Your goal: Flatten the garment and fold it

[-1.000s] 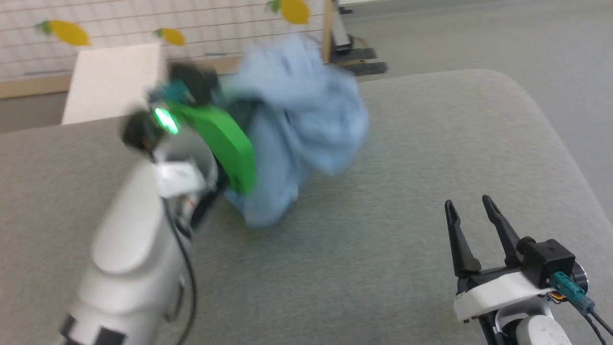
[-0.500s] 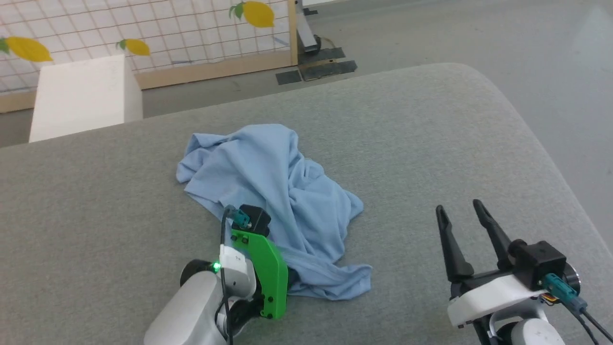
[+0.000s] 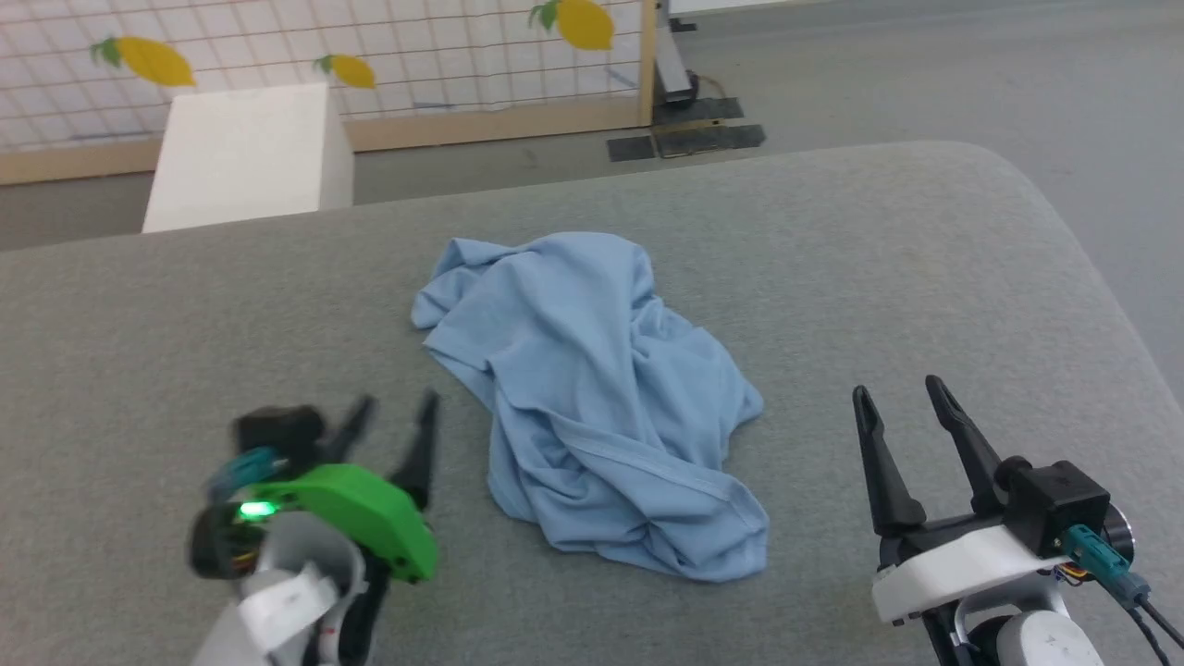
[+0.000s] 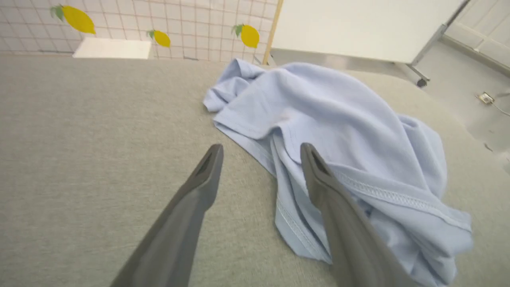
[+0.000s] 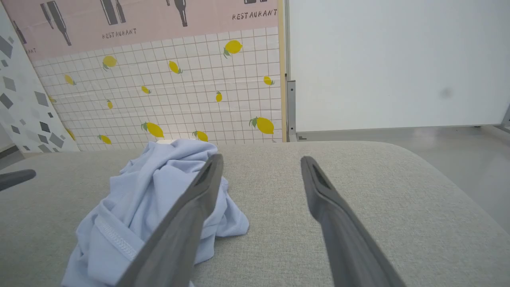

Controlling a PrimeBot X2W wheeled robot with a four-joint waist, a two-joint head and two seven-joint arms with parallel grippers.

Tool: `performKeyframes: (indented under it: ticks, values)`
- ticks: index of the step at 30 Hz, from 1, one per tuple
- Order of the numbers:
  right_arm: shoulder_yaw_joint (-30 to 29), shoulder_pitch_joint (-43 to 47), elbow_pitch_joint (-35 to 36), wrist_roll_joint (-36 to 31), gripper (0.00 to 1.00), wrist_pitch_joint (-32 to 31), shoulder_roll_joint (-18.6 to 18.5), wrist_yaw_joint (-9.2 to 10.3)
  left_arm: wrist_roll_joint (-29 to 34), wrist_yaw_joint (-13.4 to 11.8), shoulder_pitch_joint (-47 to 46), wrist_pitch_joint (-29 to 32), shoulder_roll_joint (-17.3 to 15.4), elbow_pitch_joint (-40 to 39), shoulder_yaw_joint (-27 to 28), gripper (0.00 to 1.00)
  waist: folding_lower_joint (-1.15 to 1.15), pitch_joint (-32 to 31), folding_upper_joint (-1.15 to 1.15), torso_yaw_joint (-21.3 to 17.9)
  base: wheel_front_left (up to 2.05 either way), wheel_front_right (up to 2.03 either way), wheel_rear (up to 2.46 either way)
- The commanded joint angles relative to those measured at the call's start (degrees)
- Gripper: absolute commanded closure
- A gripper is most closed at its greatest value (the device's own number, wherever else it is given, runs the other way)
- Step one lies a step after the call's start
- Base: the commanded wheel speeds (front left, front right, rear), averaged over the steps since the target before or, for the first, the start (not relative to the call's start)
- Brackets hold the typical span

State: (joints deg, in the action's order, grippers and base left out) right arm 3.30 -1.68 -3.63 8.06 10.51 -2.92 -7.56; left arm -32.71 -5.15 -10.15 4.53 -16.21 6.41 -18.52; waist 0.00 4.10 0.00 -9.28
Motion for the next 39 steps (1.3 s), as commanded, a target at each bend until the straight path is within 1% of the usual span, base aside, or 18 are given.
performKeyframes:
  ticks: [1,5,6,8,12,16,17,19,23,26,27,28,29,30,32,35,39]
  values:
    - [0.00,-0.10,0.49,0.13,0.00,-0.36,0.04,0.08,1.38,-0.94,1.26,-3.62,-0.33,-1.17,1.27,0.00,0.00,0.62,0.00,1.64,0.00,0.00,0.00]
    - [0.07,-2.80,1.38,1.24,0.00,-2.39,0.04,0.08,4.58,-2.66,2.69,-13.87,0.01,-2.23,3.11,0.00,0.00,1.98,0.00,4.09,0.00,0.00,0.00]
    - [0.37,-3.85,1.42,1.77,0.00,-3.35,0.04,0.08,5.29,-2.88,2.73,-15.44,0.18,-2.08,3.16,0.00,0.00,2.32,0.00,4.60,0.00,0.00,0.00]
    - [1.97,-6.93,1.41,2.16,0.00,-6.64,0.04,0.08,6.16,-3.09,2.58,-17.78,0.99,-1.52,3.66,0.00,0.00,3.21,0.00,5.68,0.00,0.00,0.00]
    - [5.16,-14.84,-1.26,5.33,0.00,-18.43,0.04,0.08,8.06,-3.26,1.79,-19.38,3.11,-0.67,5.45,0.00,0.00,5.26,0.00,7.86,0.00,0.00,0.00]
    - [6.04,-23.38,-6.37,8.72,0.00,-32.08,0.04,0.08,10.55,-2.14,0.63,-19.50,6.06,-2.27,8.19,0.00,0.00,7.59,0.00,10.22,0.00,0.00,0.00]
    - [5.85,-25.53,-8.17,9.19,0.00,-35.59,0.04,0.08,11.27,-1.50,0.49,-19.50,6.75,-2.38,8.68,0.00,0.00,8.22,0.00,10.92,0.00,0.00,0.00]
    - [5.84,-29.28,-11.19,9.72,0.00,-40.71,0.04,0.08,12.42,-0.22,-0.04,-19.51,7.95,-2.50,9.57,0.00,0.00,9.47,0.00,12.10,0.00,0.00,0.00]
    - [5.47,-34.46,-17.21,10.18,0.00,-48.67,0.04,0.08,14.34,2.12,-1.16,-19.52,9.87,-1.88,10.76,0.00,0.00,11.36,0.00,14.35,0.00,0.00,0.00]
    - [5.63,-36.83,-20.22,9.60,0.00,-52.19,0.04,0.08,15.05,3.44,-1.80,-19.52,10.97,-1.19,11.91,0.00,0.00,12.08,0.00,15.39,0.00,0.00,0.00]
    - [5.54,-37.37,-21.26,9.65,0.03,-53.19,0.04,0.08,15.36,3.88,-1.92,-19.52,11.31,-0.83,12.23,0.00,0.00,12.13,0.00,15.69,0.00,0.00,0.00]
    - [5.79,-37.74,-21.93,9.79,0.37,-53.90,0.04,0.08,15.47,4.23,-1.94,-19.52,11.57,-0.52,12.51,0.00,0.00,12.08,0.00,15.88,0.00,0.00,0.00]
    - [6.15,-38.10,-22.40,9.94,0.63,-54.20,0.04,0.08,15.59,4.68,-1.91,-19.52,11.85,-0.11,12.79,0.00,0.00,11.94,0.00,16.09,0.00,0.00,0.00]
    - [6.47,-38.28,-22.58,10.27,1.00,-54.12,0.04,0.08,15.76,5.01,-1.85,-19.52,12.03,0.21,13.02,0.00,0.00,11.75,0.00,16.19,0.00,0.00,0.00]
    - [7.94,-38.19,-22.30,11.22,1.00,-53.25,0.04,0.08,16.12,5.62,-1.50,-19.52,12.35,1.07,13.53,0.00,0.00,10.90,0.00,16.26,0.00,0.00,0.00]
    - [11.34,-36.54,-20.17,15.57,1.00,-51.06,0.04,0.08,16.47,6.51,-0.47,-19.52,12.70,2.33,14.11,0.00,0.00,8.94,0.00,16.13,0.00,0.00,0.00]
    - [19.08,-32.17,-13.21,18.07,1.00,-48.01,0.04,0.08,17.19,7.13,1.03,-19.53,12.89,3.31,15.10,0.00,0.00,5.80,0.00,15.52,0.00,0.00,0.00]
